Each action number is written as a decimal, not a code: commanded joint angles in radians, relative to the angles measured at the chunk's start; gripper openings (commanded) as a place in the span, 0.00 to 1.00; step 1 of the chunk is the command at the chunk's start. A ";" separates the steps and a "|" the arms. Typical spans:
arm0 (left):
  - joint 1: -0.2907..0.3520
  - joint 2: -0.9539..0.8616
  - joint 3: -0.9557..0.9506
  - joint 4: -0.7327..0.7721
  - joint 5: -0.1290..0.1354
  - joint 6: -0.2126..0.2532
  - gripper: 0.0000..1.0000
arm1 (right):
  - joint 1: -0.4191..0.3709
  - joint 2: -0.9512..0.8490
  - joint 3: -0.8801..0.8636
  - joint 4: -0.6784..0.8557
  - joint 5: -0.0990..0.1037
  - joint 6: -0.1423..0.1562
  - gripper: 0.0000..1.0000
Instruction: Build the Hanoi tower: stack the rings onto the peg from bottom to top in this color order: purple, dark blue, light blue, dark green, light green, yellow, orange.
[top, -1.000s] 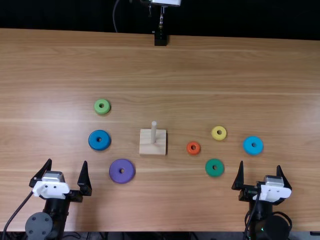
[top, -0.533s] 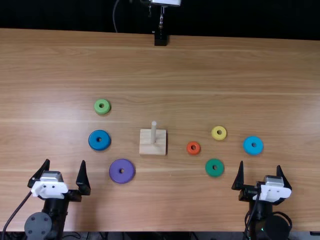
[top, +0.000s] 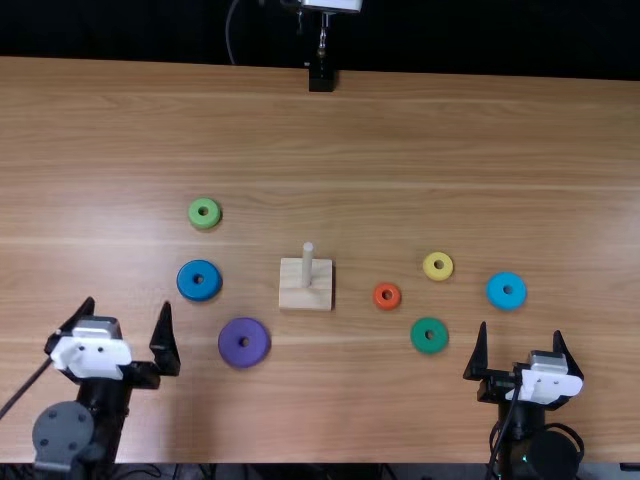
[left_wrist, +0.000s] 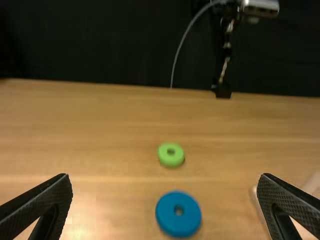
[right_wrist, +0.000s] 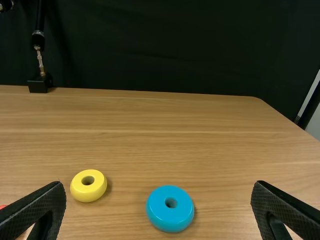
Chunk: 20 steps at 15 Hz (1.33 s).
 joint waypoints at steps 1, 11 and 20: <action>-0.029 0.099 0.112 -0.019 -0.007 0.008 1.00 | -0.007 -0.007 -0.010 -0.015 0.006 0.010 1.00; -0.290 0.565 0.322 -0.203 -0.003 0.010 1.00 | -0.007 -0.007 -0.010 -0.015 0.006 0.010 1.00; -0.294 0.913 0.385 -0.199 0.187 0.093 1.00 | -0.007 -0.007 -0.010 -0.015 0.006 0.010 1.00</action>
